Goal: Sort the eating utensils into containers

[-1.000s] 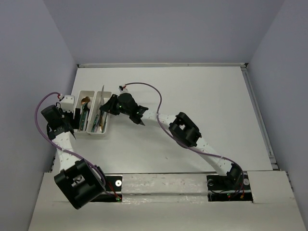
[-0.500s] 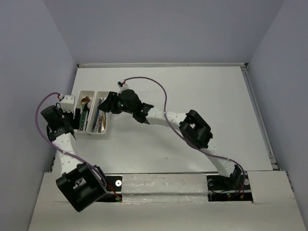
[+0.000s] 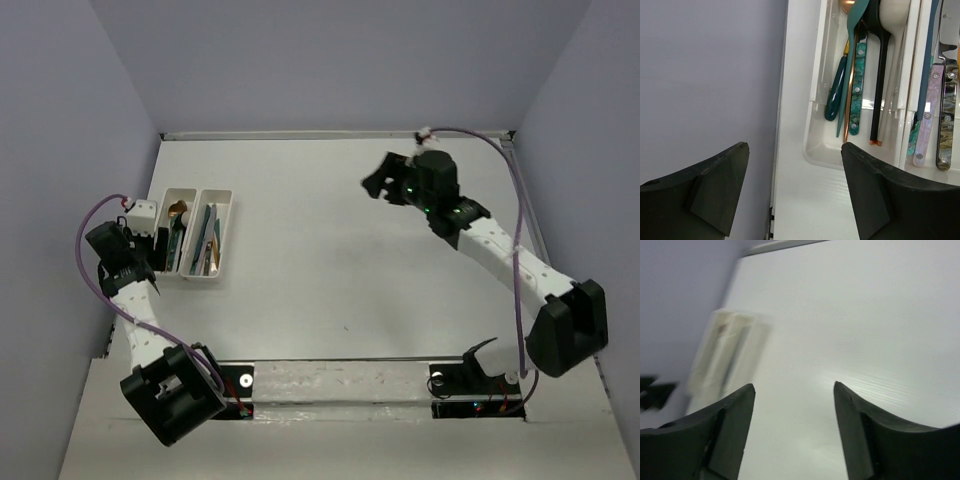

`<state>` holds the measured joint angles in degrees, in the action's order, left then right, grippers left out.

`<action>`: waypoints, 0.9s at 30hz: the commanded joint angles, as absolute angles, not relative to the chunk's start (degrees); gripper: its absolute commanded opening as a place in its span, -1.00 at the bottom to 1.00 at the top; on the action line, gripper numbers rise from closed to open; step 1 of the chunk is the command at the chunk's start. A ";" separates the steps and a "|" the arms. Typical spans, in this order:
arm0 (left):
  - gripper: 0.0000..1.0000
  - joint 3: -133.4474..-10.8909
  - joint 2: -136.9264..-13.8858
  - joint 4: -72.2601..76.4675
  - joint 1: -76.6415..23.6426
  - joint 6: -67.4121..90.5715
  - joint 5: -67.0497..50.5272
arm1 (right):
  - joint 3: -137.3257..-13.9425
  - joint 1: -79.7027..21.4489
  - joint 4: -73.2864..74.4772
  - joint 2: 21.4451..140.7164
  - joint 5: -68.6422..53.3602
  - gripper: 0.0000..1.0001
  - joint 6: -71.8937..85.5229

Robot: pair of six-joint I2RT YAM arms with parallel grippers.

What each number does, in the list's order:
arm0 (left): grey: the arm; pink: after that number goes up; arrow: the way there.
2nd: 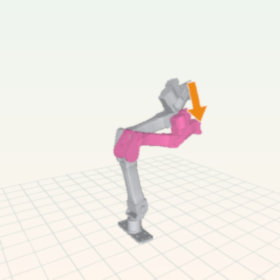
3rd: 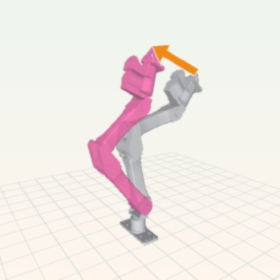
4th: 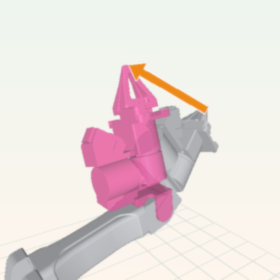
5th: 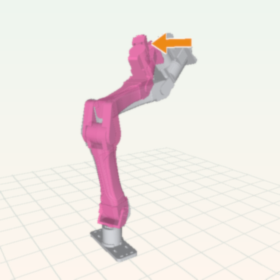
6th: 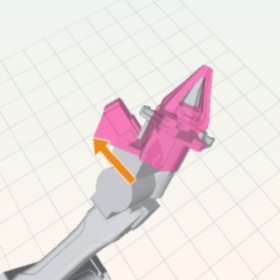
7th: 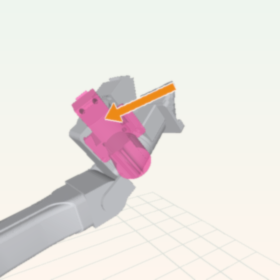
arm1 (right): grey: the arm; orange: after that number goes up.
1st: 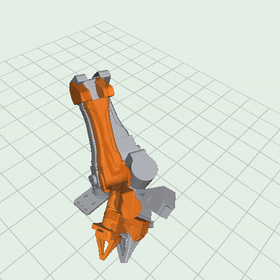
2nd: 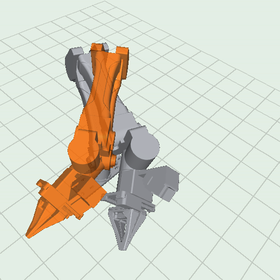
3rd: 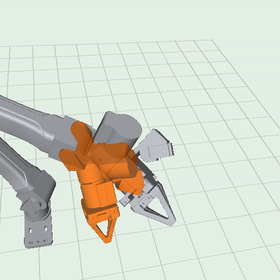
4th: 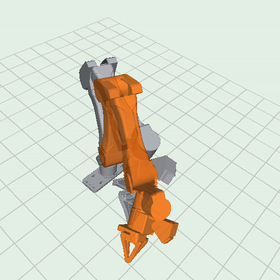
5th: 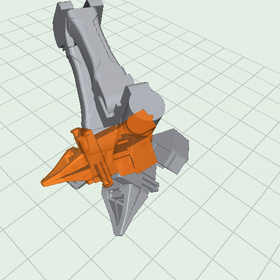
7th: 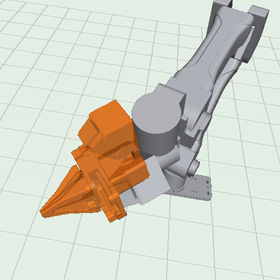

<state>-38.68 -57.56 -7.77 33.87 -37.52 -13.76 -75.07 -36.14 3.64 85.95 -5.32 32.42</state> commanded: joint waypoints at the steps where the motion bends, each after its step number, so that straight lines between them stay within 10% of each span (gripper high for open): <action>1: 0.75 -38.41 -56.07 -8.61 34.19 -37.62 -15.20 | -53.30 -19.29 16.34 70.79 4.20 0.56 29.36; 10: 0.75 -38.06 -53.70 -11.42 33.93 -36.21 -16.88 | -34.64 -9.67 17.58 39.39 18.28 0.91 26.45; 27: 0.76 -25.23 -41.67 -11.51 33.84 -36.65 -11.25 | -32.17 -9.67 16.53 38.06 10.55 0.89 29.36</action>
